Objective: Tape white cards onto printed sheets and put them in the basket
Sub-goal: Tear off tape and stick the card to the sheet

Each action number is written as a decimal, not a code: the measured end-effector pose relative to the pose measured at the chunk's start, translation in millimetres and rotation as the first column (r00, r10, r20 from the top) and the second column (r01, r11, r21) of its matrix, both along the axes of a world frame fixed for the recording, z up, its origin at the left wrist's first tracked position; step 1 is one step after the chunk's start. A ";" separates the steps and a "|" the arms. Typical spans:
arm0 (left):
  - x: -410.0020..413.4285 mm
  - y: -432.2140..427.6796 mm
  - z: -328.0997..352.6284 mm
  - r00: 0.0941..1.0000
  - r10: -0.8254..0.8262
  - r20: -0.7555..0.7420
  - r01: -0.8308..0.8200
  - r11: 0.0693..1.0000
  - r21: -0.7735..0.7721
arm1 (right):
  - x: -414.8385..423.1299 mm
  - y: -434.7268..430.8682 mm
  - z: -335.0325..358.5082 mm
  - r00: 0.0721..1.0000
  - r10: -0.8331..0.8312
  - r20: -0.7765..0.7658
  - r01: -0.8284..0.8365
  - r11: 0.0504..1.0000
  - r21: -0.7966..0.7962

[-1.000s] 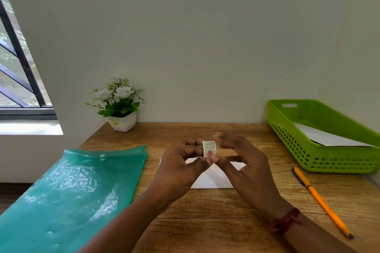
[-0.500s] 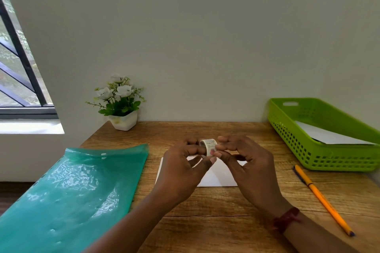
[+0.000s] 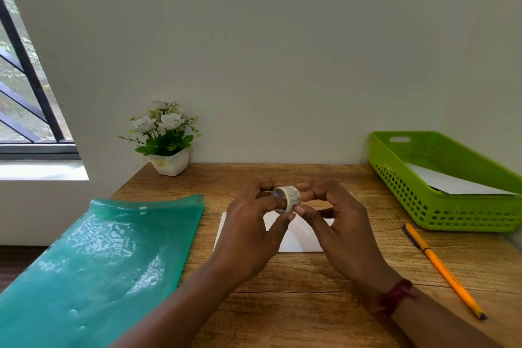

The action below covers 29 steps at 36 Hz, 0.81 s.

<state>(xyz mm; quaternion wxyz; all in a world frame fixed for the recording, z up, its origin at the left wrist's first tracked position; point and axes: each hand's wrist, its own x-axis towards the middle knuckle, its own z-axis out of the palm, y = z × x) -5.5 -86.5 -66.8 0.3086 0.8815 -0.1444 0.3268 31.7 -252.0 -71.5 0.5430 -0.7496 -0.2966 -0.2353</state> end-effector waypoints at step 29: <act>-0.6 -0.6 -1.0 1.000 -0.009 -0.014 0.009 1.000 0.009 | -0.5 0.9 0.1 0.990 0.086 -0.114 -0.085 0.996 0.009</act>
